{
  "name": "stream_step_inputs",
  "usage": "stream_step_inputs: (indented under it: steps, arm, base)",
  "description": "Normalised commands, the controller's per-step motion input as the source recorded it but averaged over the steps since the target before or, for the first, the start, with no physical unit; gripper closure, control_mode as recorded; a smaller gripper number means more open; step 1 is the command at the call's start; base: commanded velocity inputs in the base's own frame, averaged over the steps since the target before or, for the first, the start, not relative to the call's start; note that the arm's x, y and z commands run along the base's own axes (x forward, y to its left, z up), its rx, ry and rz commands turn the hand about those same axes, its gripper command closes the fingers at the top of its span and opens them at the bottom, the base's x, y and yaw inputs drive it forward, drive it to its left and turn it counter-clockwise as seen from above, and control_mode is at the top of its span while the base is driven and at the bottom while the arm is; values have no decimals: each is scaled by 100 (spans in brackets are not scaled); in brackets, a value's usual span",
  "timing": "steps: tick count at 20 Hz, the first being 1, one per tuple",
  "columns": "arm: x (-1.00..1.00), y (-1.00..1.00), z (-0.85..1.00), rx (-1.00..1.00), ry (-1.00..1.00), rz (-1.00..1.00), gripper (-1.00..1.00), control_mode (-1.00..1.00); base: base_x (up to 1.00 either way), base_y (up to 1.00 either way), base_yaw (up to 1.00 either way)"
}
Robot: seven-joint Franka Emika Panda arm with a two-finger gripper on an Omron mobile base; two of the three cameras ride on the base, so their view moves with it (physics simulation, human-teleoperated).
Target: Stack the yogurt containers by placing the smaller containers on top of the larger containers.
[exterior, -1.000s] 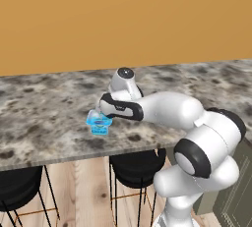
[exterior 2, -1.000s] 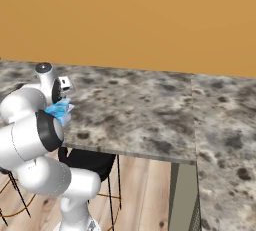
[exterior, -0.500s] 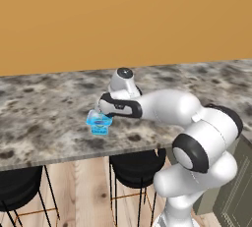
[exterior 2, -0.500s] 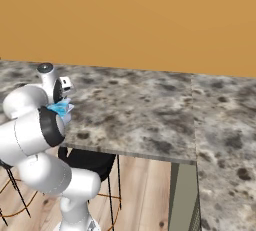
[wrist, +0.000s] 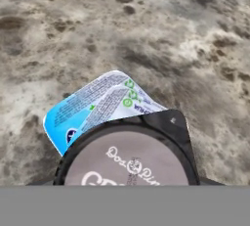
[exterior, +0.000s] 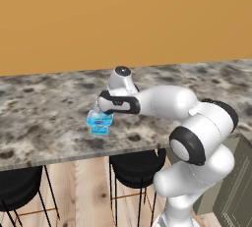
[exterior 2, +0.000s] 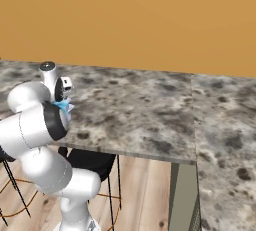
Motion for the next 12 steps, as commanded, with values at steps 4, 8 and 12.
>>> stream_step_inputs:
  steps: [4,8,12]
  arm:
    - [7,1,-7,0,6,0,100,-100]
    - [7,0,-12,0,3,0,100,-100]
    - [5,3,-12,0,1,0,100,-100]
  base:
    - [0,0,0]
    - [0,0,0]
    - [0,0,0]
